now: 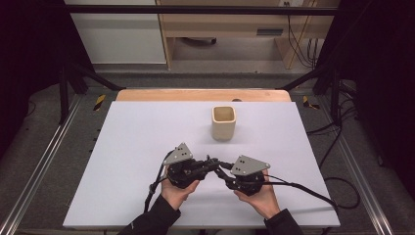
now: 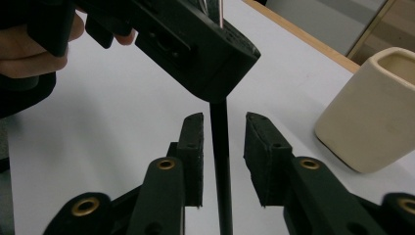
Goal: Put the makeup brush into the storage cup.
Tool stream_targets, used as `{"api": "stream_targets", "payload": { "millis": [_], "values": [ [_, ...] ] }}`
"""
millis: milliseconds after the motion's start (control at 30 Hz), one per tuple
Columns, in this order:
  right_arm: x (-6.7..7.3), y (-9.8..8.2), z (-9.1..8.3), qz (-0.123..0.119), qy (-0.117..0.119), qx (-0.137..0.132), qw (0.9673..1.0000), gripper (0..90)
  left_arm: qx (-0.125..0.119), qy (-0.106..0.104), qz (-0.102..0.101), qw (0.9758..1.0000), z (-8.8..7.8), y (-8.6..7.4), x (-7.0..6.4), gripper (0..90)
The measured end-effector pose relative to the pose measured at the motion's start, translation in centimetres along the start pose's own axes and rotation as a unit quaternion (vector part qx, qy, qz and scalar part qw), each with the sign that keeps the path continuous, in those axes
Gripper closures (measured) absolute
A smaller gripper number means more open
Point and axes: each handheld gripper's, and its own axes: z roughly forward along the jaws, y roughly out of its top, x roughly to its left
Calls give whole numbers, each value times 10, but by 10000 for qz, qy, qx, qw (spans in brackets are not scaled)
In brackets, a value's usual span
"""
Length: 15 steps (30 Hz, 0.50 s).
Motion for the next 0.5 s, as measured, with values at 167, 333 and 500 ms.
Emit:
{"api": "stream_targets", "payload": {
  "millis": [167,333,500],
  "values": [
    [0,0,-1,24,64,3,10000,805,-11,7,-2,10000,0,0,0,835],
    [0,0,-1,-29,122,26,9999,830,1,2,-15,10000,1,0,0,835],
    [1,0,0,-60,173,6,9998,839,2,-18,-20,10000,1,0,1,830]
  ]
}}
